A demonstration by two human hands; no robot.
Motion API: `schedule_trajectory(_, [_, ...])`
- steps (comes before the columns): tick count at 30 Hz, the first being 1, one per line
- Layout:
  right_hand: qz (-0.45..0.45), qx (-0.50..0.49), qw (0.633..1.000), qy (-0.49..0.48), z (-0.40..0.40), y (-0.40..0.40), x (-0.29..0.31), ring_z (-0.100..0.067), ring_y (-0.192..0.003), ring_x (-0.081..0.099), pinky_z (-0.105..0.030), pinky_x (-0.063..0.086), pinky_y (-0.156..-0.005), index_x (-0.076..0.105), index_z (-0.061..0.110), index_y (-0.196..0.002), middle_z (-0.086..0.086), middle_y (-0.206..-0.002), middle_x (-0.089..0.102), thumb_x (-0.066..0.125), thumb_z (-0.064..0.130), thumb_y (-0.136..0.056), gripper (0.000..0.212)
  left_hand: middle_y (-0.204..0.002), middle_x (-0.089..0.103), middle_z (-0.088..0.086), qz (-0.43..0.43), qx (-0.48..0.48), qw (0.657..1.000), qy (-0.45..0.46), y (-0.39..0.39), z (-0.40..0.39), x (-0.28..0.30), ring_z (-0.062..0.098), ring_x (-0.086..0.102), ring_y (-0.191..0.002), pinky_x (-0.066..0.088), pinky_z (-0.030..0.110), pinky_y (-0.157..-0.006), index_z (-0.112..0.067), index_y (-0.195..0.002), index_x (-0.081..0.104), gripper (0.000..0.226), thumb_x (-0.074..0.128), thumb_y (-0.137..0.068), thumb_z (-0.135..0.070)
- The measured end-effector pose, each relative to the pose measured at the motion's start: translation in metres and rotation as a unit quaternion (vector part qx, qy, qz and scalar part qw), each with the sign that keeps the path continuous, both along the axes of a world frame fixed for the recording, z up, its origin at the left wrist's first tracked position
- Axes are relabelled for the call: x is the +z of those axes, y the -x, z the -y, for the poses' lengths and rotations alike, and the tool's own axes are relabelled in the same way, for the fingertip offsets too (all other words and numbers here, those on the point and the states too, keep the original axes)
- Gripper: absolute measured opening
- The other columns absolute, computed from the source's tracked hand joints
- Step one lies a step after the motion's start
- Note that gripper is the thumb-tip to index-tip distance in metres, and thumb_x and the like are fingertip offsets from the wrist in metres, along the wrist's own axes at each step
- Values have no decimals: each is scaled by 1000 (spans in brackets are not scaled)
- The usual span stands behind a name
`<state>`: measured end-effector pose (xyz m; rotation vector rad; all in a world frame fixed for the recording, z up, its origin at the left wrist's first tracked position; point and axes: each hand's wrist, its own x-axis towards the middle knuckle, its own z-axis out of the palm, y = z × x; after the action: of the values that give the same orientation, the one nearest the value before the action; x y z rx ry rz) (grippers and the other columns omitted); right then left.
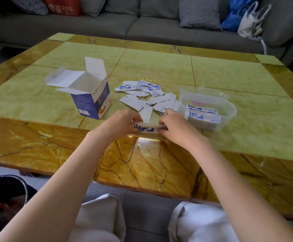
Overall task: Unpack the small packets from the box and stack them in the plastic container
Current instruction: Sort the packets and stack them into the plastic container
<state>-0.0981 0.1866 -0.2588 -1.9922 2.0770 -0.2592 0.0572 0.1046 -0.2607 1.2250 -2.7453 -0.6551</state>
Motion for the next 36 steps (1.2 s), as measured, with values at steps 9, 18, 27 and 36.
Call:
schedule_trajectory(9, [-11, 9, 1000, 27, -2, 1, -1, -21, -92, 60, -25, 46, -73, 61, 12, -115, -8, -105, 62, 45, 11, -95, 26, -97, 71, 7, -80, 81, 993, 0, -2, 3, -5, 11, 59, -78, 42, 9, -60, -8, -106, 67, 23, 64, -84, -13])
schedule_trajectory(18, [-9, 0, 999, 37, 0, 1, -1, -23, -97, 59, -23, 41, -75, 63, 11, -114, -9, -109, 61, 52, 13, -92, 24, -88, 72, 7, -79, 110, 990, 31, -1, 3, 0, 20, 65, -79, 54, 33, -78, -8, -97, 72, 16, 65, -83, -13])
schedule_trajectory(27, [1, -9, 999, 34, 0, -1, -1, -23, -92, 60, -24, 42, -71, 63, 11, -110, -10, -105, 62, 52, 14, -92, 21, -96, 72, 8, -83, 152, 985, 8, 6, -4, 3, 21, 66, -86, 52, 27, -73, -9, -105, 70, 22, 60, -85, -8])
schedule_trajectory(36, [-17, -5, 1000, 26, 0, -5, -2, -22, -87, 60, -24, 43, -69, 62, 10, -111, -9, -103, 62, 49, 14, -94, 22, -83, 67, 2, -90, 154, 983, -32, 6, -6, 5, 12, 55, -71, 40, 15, -54, -10, -100, 72, 18, 65, -83, -14])
